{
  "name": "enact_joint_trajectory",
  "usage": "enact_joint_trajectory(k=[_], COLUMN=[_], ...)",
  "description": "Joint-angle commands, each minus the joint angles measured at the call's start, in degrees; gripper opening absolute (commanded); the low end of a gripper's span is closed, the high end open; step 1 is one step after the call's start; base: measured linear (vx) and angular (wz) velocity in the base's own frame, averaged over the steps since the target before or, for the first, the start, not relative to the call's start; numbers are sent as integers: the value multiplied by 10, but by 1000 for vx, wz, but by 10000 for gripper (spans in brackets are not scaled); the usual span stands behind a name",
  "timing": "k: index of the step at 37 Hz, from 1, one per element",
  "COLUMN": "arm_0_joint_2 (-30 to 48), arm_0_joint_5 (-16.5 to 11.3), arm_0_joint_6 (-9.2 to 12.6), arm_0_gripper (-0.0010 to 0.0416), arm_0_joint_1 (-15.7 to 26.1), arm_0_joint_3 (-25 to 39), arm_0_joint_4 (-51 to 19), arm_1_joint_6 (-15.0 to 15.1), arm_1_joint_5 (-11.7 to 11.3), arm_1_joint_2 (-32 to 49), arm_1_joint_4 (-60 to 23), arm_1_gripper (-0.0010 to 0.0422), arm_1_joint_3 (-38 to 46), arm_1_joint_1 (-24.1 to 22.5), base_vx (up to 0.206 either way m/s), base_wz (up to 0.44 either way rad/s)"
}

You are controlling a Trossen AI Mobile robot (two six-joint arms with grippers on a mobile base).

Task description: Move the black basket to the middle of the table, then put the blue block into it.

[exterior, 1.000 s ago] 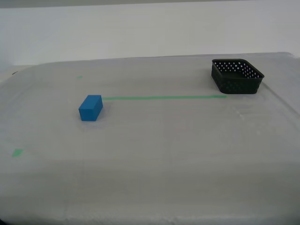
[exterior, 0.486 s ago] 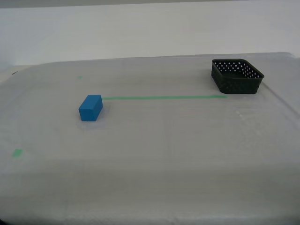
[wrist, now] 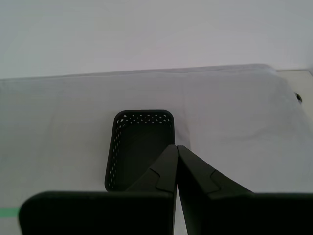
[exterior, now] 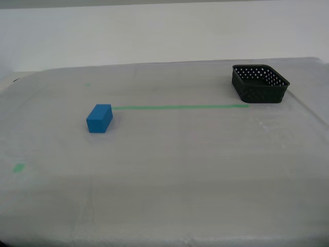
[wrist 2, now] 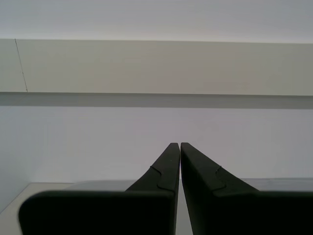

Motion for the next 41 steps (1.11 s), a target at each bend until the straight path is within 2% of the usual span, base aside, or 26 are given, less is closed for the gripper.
enact_joint_trajectory(k=[1,18,28,32,41], arm_0_joint_2=[29,185,268,298,347], arm_0_joint_5=[-1,-6,-7,-7,-7], arm_0_joint_6=[-1,-9,-20,-31,-42], arm_0_gripper=[0,0,0,0,0], arm_0_joint_1=[0,0,0,0,0], arm_0_joint_3=[24,163,252,284,331], arm_0_joint_4=[-24,-139,-191,-216,-228], arm_1_joint_6=[1,1,1,1,1], arm_1_joint_5=[0,0,0,0,0], arm_1_joint_2=[0,0,0,0,0], arm_1_joint_4=[3,3,3,3,3], arm_1_gripper=[0,0,0,0,0], arm_1_joint_3=[0,0,0,0,0], arm_1_joint_1=[0,0,0,0,0], base_vx=[0,0,0,0,0], base_wz=[0,0,0,0,0])
